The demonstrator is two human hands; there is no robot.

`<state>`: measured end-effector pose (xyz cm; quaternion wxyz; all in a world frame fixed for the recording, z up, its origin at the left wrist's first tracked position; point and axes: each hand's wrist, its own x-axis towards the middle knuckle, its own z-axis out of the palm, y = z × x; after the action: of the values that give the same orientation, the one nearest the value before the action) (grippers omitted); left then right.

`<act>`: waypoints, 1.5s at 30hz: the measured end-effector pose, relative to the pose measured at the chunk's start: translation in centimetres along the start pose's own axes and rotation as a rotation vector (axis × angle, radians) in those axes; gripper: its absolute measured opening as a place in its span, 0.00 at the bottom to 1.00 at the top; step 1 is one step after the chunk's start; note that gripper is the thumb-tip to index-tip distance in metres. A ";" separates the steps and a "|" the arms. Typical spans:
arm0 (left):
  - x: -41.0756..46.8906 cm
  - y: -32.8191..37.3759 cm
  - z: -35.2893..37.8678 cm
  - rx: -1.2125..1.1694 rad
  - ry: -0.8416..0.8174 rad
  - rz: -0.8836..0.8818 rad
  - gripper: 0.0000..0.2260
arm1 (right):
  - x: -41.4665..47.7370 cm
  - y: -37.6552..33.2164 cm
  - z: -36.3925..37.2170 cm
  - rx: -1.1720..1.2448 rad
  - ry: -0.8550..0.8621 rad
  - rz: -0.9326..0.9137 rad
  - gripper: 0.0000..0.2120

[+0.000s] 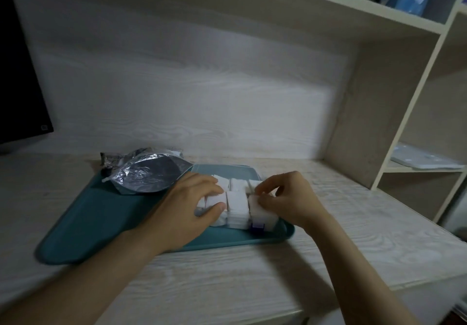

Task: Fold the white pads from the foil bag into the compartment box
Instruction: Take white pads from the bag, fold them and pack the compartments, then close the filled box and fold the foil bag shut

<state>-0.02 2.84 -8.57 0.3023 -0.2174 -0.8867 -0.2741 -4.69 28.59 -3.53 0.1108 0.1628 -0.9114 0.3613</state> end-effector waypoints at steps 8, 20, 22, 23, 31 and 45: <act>-0.3 0.2 0.0 -0.013 -0.085 -0.228 0.38 | 1.5 0.7 1.0 0.373 0.196 0.339 0.11; 0.1 -0.3 -0.3 -0.086 -0.121 -0.419 0.55 | 6.0 1.7 2.2 0.354 0.132 0.472 0.10; 0.2 -0.2 -0.4 -0.089 -0.102 -0.416 0.53 | 5.9 2.1 2.5 0.390 0.127 0.488 0.12; 0.3 -0.2 -0.3 -0.090 -0.096 -0.411 0.51 | 5.8 2.3 2.6 0.416 0.129 0.500 0.12; 0.4 0.2 -0.2 -0.179 -0.083 -0.384 0.33 | 6.0 3.5 2.8 0.656 0.129 0.428 0.16; 0.4 0.4 -0.3 -0.257 -0.111 -0.484 0.54 | 1.0 0.9 0.6 0.672 0.064 0.113 0.25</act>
<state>0.02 3.02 -7.97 0.1488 -0.0504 -0.8861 -0.4361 -5.99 28.56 -4.18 0.0594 0.1280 -0.7452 0.6518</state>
